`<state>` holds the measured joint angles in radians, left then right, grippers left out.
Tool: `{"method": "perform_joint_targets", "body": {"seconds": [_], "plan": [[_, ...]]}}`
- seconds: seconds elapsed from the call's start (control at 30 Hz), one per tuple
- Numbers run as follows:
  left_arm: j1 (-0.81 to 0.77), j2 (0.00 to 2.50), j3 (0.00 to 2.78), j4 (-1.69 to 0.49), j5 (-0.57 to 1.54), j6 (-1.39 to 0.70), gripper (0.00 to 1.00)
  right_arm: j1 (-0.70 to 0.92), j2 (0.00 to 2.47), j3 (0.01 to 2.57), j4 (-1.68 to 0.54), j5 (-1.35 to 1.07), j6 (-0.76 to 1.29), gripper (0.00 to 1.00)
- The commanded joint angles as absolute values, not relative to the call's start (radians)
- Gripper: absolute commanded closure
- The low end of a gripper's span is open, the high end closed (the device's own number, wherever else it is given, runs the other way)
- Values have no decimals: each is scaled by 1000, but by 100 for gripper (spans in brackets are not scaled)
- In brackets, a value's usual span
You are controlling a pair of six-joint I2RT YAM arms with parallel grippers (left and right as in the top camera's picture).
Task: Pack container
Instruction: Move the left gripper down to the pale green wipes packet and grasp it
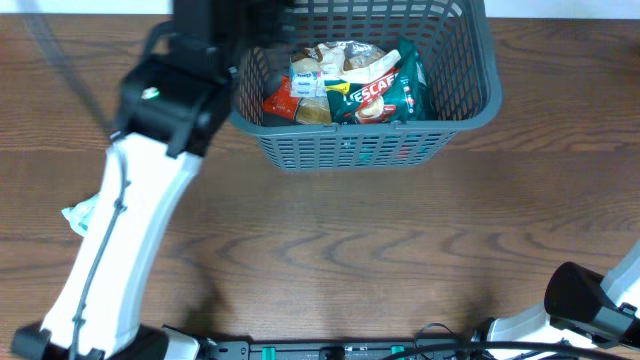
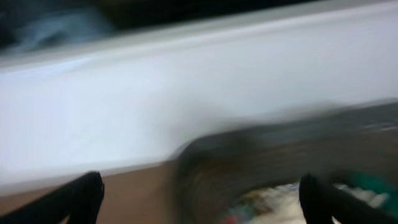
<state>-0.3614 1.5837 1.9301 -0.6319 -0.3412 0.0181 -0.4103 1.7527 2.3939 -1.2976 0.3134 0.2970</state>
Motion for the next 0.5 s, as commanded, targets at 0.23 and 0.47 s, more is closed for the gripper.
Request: {"method": "perform_joint_targets", "body": {"seconds": [0.23,0.47], "plan": [[-128,1530,1933,-1062,-698,-163,1,-416,1741,2393,-1299,321,310,1],[-120,1532,1929,-1119,-621,-163,1,-416,1741,2393,-1299,321,310,1]]}}
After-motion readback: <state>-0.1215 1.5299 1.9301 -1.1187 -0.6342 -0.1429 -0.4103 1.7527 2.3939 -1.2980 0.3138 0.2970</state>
